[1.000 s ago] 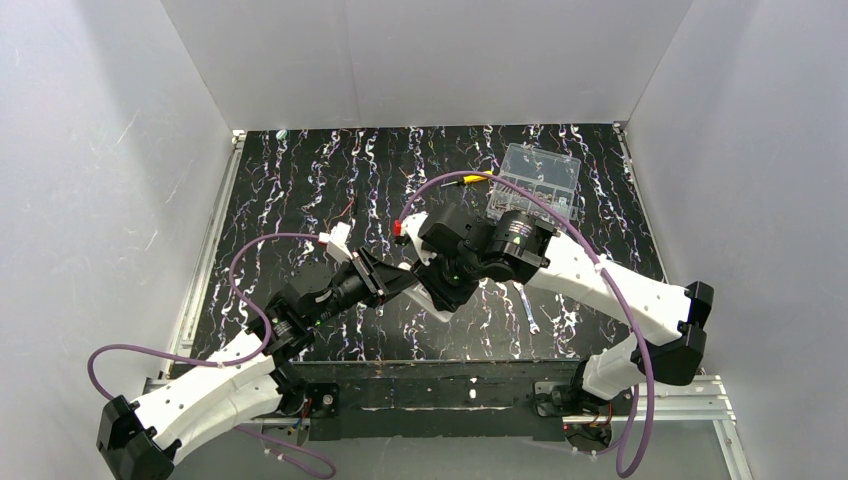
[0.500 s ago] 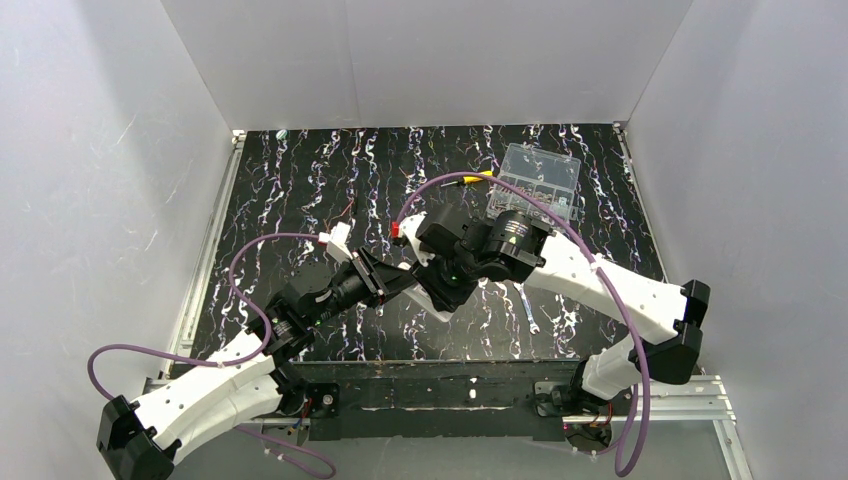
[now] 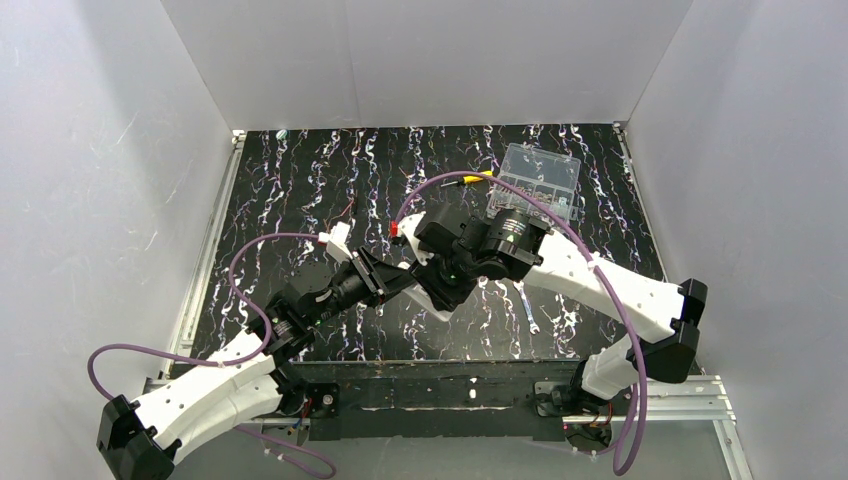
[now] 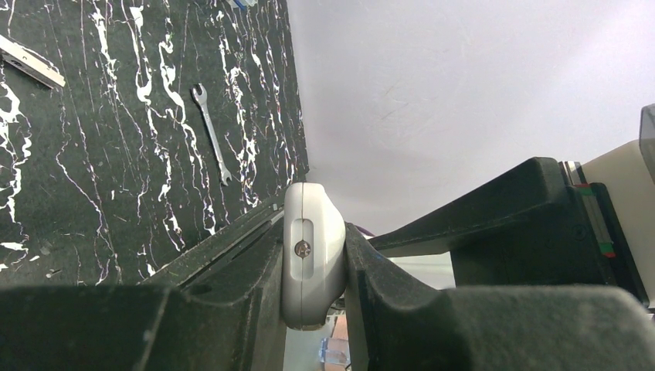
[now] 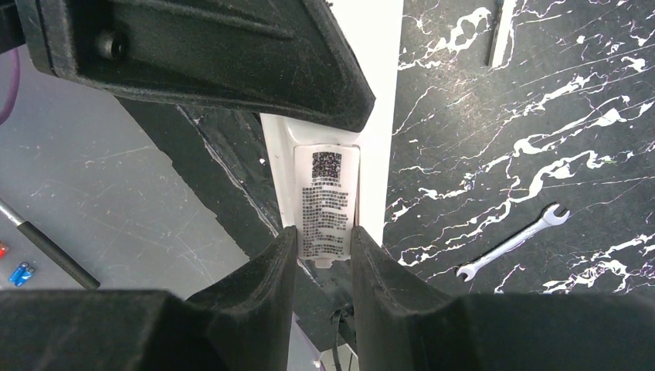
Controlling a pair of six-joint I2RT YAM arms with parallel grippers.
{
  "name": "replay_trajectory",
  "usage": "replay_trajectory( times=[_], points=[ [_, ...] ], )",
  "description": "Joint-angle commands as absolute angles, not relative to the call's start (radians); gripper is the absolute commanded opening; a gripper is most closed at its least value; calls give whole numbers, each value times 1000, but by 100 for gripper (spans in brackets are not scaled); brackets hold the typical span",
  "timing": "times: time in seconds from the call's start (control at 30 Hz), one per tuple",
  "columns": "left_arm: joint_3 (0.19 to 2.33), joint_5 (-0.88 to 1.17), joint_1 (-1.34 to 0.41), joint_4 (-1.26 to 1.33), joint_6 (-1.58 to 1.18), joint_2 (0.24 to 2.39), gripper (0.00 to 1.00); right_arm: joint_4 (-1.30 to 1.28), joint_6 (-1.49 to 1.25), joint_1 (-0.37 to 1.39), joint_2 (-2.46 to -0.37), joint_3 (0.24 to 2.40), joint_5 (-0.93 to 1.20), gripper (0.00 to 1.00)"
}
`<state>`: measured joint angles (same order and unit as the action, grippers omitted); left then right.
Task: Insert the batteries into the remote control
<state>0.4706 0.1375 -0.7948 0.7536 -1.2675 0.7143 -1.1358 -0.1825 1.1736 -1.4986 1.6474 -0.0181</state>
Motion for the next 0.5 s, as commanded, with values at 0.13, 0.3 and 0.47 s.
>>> replay_trajectory(
  times=[0.13, 0.3, 0.47],
  points=[
    [511, 162, -798, 850, -1272, 701, 0, -1087, -175, 1177, -1516, 1695, -11, 42],
    [509, 160, -798, 848, -1273, 701, 0, -1089, -173, 1177, -1516, 1697, -16, 46],
    [508, 161, -799, 857, -1274, 707, 0, -1089, -174, 1176, -1513, 1697, -23, 49]
  ],
)
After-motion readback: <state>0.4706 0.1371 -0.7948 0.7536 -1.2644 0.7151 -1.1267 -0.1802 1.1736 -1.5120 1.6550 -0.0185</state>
